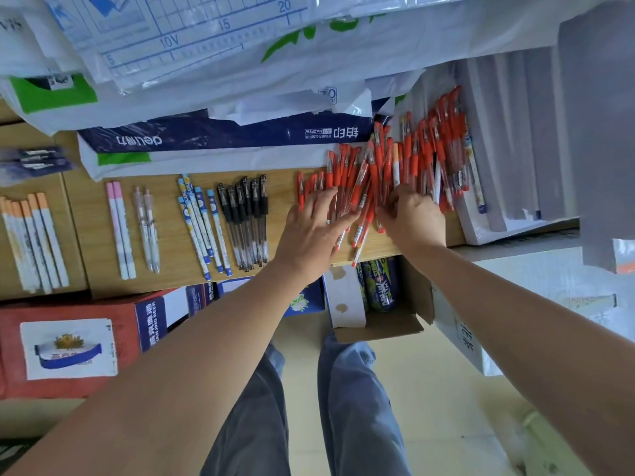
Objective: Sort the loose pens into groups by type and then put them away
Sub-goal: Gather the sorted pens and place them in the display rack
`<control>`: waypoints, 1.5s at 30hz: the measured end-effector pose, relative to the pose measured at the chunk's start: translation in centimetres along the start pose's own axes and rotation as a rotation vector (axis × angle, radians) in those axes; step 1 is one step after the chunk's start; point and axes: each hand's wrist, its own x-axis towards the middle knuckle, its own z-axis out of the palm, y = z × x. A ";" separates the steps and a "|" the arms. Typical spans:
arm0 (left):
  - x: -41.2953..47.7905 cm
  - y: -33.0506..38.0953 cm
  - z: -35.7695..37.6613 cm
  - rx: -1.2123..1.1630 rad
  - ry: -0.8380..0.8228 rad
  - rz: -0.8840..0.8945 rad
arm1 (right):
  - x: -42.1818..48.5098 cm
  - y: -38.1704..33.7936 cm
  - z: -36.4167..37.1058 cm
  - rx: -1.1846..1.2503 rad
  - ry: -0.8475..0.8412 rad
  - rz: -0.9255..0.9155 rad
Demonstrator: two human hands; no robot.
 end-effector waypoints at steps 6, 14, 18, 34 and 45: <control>-1.3 -1.2 -0.1 -0.022 0.058 -0.066 | -0.4 0.3 0.2 0.076 0.003 0.025; -1.3 -1.4 -0.7 -0.058 0.029 -0.116 | -0.2 -0.9 0.8 0.078 -0.030 0.074; -0.7 -0.9 -0.6 -0.077 0.088 -0.124 | -0.4 -0.2 0.2 0.116 0.024 0.088; 4.8 2.3 -1.0 -0.074 0.033 -0.398 | -0.1 2.1 -0.5 -0.094 0.111 -0.066; 2.6 0.4 -1.8 -0.549 -0.074 -0.387 | 0.5 1.0 -1.0 0.290 0.016 0.198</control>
